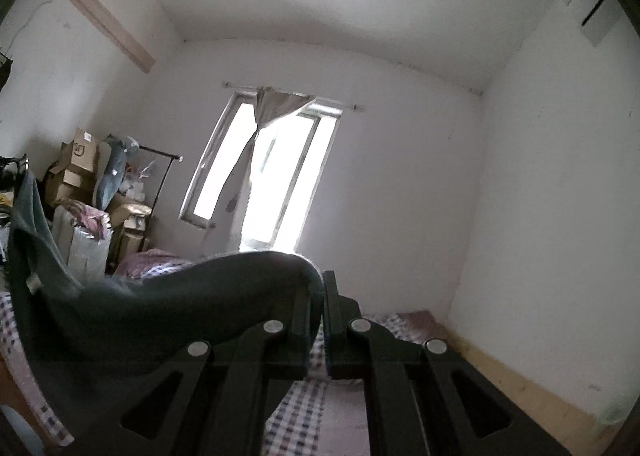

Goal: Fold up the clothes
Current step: 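Raise the dark teal garment high and spread it between both grippers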

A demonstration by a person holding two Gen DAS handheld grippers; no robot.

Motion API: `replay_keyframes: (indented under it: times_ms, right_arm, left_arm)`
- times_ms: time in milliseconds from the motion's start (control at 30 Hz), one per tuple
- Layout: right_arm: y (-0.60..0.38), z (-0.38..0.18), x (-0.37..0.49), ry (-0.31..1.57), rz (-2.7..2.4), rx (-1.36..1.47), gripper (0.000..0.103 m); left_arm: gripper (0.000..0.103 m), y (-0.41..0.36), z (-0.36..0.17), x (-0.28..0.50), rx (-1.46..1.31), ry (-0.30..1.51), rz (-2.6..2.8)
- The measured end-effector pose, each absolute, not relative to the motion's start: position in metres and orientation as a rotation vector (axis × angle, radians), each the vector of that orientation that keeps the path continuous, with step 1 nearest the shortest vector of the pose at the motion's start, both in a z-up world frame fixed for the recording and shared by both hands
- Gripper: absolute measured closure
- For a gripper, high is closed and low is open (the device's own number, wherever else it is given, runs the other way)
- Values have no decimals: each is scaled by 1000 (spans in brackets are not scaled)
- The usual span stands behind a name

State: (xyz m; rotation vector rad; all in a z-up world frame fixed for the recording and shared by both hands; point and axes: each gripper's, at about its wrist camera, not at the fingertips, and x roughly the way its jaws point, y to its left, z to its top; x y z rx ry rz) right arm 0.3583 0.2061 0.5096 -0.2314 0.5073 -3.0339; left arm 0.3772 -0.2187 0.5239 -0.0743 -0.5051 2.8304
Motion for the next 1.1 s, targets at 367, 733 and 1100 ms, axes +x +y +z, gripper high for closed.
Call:
replay_keyframes:
  times_ms: [367,733,1100]
  right_arm:
    - [225,565,393,537,-3089,-358,100]
    - [233,586,383,583,-3161,-369,100]
    - [255,574,364,567,-3210,-215,100]
  left_arm:
    - [100,-201,590,378,-43,-331,2888]
    - [100,-176,607,348,-126,-325,2852]
    - [100,-170,586,333,-263,-396,2788]
